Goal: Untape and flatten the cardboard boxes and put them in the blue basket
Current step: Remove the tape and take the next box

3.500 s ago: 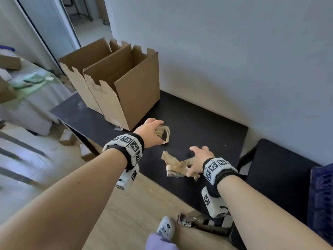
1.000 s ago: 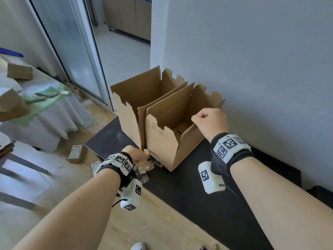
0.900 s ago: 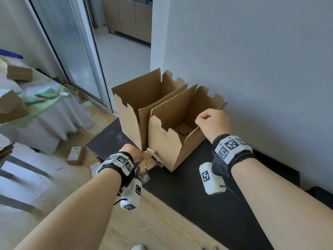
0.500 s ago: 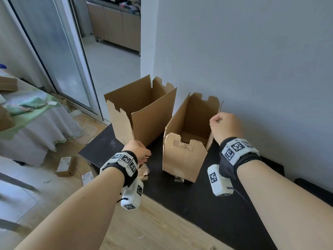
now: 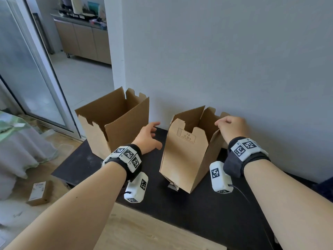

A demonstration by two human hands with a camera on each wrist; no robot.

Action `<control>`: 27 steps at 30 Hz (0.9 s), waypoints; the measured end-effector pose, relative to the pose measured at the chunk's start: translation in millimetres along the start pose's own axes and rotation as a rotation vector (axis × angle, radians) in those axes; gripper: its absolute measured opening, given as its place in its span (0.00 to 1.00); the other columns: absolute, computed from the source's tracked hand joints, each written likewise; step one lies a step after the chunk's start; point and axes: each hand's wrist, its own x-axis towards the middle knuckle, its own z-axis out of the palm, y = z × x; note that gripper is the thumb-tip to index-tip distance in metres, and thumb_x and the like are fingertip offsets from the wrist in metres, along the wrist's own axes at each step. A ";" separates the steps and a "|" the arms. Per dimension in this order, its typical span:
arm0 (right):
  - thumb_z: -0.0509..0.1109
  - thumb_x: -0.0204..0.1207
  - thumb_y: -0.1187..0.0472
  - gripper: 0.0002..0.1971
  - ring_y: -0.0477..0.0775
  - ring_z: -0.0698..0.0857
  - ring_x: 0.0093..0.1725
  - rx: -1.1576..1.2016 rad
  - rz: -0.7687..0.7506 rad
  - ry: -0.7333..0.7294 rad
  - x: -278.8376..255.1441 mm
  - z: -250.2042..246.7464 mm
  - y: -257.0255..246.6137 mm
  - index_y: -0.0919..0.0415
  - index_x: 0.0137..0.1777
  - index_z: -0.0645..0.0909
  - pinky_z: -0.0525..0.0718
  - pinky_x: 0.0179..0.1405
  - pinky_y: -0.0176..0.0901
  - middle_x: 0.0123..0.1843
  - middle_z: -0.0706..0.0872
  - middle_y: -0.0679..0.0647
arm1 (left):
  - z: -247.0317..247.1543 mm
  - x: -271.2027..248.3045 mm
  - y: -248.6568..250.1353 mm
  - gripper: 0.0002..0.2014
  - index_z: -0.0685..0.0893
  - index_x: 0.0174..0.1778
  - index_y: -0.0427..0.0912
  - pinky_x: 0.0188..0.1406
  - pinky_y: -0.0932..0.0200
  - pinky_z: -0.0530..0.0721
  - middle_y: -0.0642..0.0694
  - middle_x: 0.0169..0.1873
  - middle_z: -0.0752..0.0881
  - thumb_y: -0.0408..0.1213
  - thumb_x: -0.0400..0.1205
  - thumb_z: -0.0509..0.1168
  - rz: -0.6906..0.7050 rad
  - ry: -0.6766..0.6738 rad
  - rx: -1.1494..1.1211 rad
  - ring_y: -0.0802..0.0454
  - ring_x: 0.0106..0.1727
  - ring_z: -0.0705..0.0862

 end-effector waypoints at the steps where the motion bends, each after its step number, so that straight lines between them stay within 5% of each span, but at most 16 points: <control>1: 0.65 0.75 0.64 0.12 0.47 0.81 0.36 0.015 0.013 0.001 0.9 -5.7 3.2 0.53 0.39 0.89 0.75 0.32 0.35 0.38 0.86 0.47 | 4.7 0.5 13.4 0.42 0.65 0.78 0.52 0.61 0.52 0.76 0.42 0.75 0.68 0.18 0.71 0.70 0.051 -0.025 -0.016 0.43 0.75 0.69; 5: 0.65 0.72 0.65 0.11 0.53 0.83 0.37 0.050 0.046 0.014 5.1 -25.8 14.9 0.52 0.35 0.88 0.81 0.41 0.41 0.32 0.85 0.46 | 22.7 0.1 67.7 0.38 0.73 0.73 0.54 0.62 0.59 0.70 0.52 0.72 0.70 0.20 0.70 0.71 0.258 -0.219 -0.001 0.50 0.76 0.66; 8: 0.65 0.72 0.65 0.14 0.50 0.80 0.32 0.082 0.065 0.028 9.2 -39.2 24.2 0.48 0.31 0.86 0.79 0.38 0.42 0.28 0.83 0.43 | 39.8 -2.7 101.0 0.23 0.84 0.59 0.52 0.58 0.71 0.68 0.58 0.67 0.70 0.34 0.68 0.79 0.402 -0.281 0.183 0.61 0.67 0.68; 10: 0.66 0.74 0.63 0.14 0.49 0.82 0.34 0.095 0.057 0.043 11.8 -47.3 30.0 0.48 0.31 0.86 0.83 0.40 0.44 0.30 0.84 0.42 | 53.2 -2.1 115.8 0.13 0.89 0.45 0.51 0.65 0.64 0.68 0.58 0.70 0.70 0.43 0.66 0.80 0.496 -0.258 0.378 0.61 0.68 0.68; 13: 0.65 0.79 0.60 0.09 0.48 0.84 0.38 0.147 0.029 0.074 13.6 -60.1 33.5 0.51 0.44 0.87 0.86 0.40 0.38 0.36 0.84 0.43 | 71.6 2.8 125.7 0.09 0.87 0.32 0.47 0.51 0.60 0.80 0.55 0.48 0.85 0.46 0.68 0.79 0.521 -0.259 0.442 0.59 0.49 0.82; 16: 0.63 0.81 0.60 0.06 0.49 0.84 0.33 0.325 0.094 0.068 15.1 -77.0 40.3 0.54 0.54 0.81 0.87 0.36 0.41 0.37 0.85 0.52 | 84.8 10.9 131.5 0.10 0.85 0.32 0.45 0.36 0.60 0.80 0.53 0.28 0.83 0.46 0.72 0.76 0.450 -0.119 0.273 0.57 0.31 0.80; 18: 0.65 0.79 0.59 0.07 0.52 0.84 0.34 0.302 0.137 0.068 18.5 -86.3 53.2 0.56 0.53 0.82 0.89 0.40 0.47 0.36 0.86 0.53 | 88.6 18.0 133.1 0.11 0.84 0.33 0.45 0.35 0.61 0.80 0.52 0.29 0.83 0.47 0.74 0.74 0.361 -0.010 0.151 0.57 0.32 0.80; 22: 0.67 0.75 0.58 0.09 0.59 0.88 0.40 0.191 0.173 0.025 18.8 -105.6 81.9 0.52 0.35 0.85 0.88 0.51 0.54 0.34 0.88 0.51 | 90.7 36.1 123.2 0.12 0.82 0.32 0.42 0.31 0.64 0.79 0.49 0.31 0.83 0.45 0.75 0.74 0.087 0.076 -0.046 0.54 0.33 0.80; 25: 0.67 0.76 0.57 0.11 0.57 0.87 0.40 0.196 0.222 0.047 16.6 -117.9 94.7 0.53 0.32 0.84 0.87 0.51 0.51 0.37 0.89 0.55 | 89.9 52.5 104.8 0.19 0.85 0.48 0.34 0.50 0.47 0.87 0.39 0.47 0.87 0.44 0.70 0.78 -0.171 0.124 -0.267 0.42 0.49 0.85; 27: 0.67 0.77 0.53 0.13 0.56 0.85 0.36 0.236 0.274 0.007 14.7 -120.6 96.6 0.58 0.35 0.84 0.87 0.47 0.50 0.37 0.88 0.59 | 89.4 61.8 94.3 0.26 0.82 0.57 0.31 0.48 0.41 0.86 0.37 0.50 0.86 0.44 0.70 0.78 -0.301 0.117 -0.354 0.40 0.52 0.84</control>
